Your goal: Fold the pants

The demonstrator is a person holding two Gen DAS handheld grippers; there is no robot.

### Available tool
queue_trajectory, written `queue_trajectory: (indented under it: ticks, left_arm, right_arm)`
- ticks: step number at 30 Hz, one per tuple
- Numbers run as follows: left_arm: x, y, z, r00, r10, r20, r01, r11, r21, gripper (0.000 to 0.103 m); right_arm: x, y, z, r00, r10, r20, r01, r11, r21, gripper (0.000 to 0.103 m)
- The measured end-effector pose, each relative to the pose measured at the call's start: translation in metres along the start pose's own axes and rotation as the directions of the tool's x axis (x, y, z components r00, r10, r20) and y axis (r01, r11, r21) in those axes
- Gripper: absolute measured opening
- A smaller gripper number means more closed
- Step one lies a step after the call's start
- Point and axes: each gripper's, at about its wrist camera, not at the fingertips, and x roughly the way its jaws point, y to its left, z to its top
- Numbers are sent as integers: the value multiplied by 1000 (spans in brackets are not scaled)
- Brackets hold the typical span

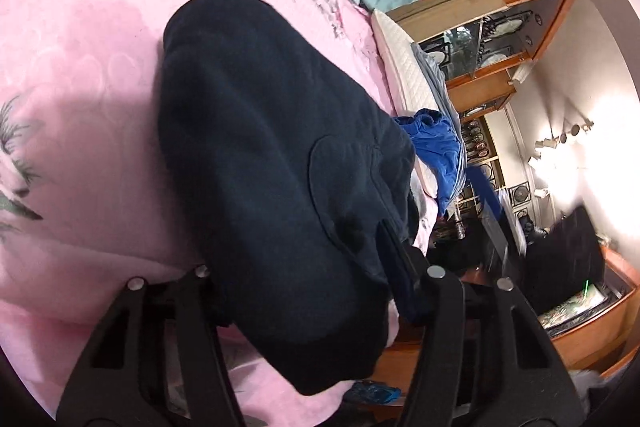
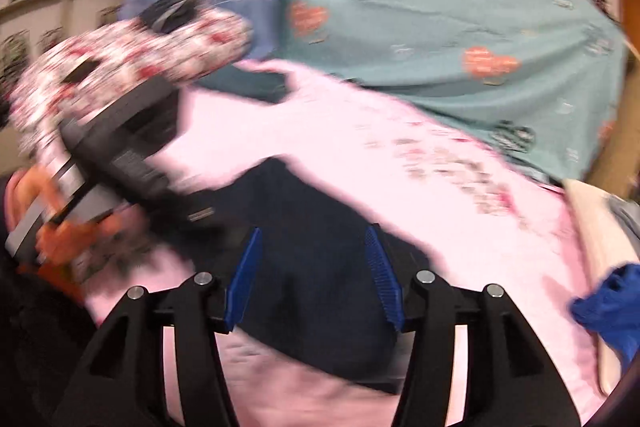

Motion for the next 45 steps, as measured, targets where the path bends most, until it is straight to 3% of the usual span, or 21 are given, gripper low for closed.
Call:
queue_trajectory:
  ticks: [1, 3, 6, 8, 12, 15, 18, 22, 24, 29, 35, 39, 41, 45]
  left_arm:
    - [0, -1, -2, 1000, 3, 5, -3, 1000, 17, 57]
    - [0, 0, -4, 1000, 6, 13, -7, 999, 38, 57]
    - [-1, -2, -6, 1000, 17, 21, -19, 997, 69, 57]
    - [0, -3, -7, 999, 22, 24, -24, 996, 82, 57]
    - [-1, -4, -11, 999, 41, 27, -44, 993, 108, 57]
    - [0, -4, -12, 998, 51, 29, -54, 992, 118, 58]
    - [0, -5, -13, 998, 57, 29, -60, 991, 122, 58]
    - [-1, -5, -12, 998, 56, 32, -59, 991, 121, 58]
    - [-2, -6, -12, 998, 57, 38, -61, 991, 123, 58]
    - [-12, -13, -12, 996, 51, 69, -60, 989, 136, 58]
    - [-54, -32, -17, 984, 46, 174, -80, 978, 194, 58]
    - [-106, -36, -10, 960, 49, 274, -110, 971, 211, 58]
    - [-142, -37, 0, 940, 75, 333, -154, 964, 217, 58]
    - [-214, -27, 36, 879, 169, 446, -284, 937, 204, 58]
  right_arm:
    - [5, -17, 1, 1000, -20, -14, 21, 998, 52, 57]
    - [24, -54, -2, 997, -8, -76, 22, 983, 183, 71]
    - [58, -88, -15, 976, 107, -192, -38, 943, 329, 71]
    - [87, -106, -30, 935, 219, -280, -80, 898, 433, 71]
    - [117, -119, -51, 853, 432, -292, -173, 763, 623, 73]
    - [130, -116, -58, 818, 492, -299, -190, 720, 667, 76]
    - [126, -108, -56, 829, 469, -305, -186, 746, 640, 71]
    - [120, -108, -58, 838, 465, -286, -174, 724, 668, 56]
    - [116, -108, -55, 852, 448, -270, -172, 728, 664, 48]
    - [83, -88, -33, 912, 342, -226, -161, 806, 569, 42]
    - [46, -60, 18, 942, 317, -113, -228, 847, 480, 40]
    - [52, -30, 70, 934, 356, -43, -305, 851, 428, 40]
    - [64, -13, 100, 922, 387, -17, -347, 846, 405, 40]
    - [102, 28, 166, 896, 443, 31, -426, 837, 344, 39]
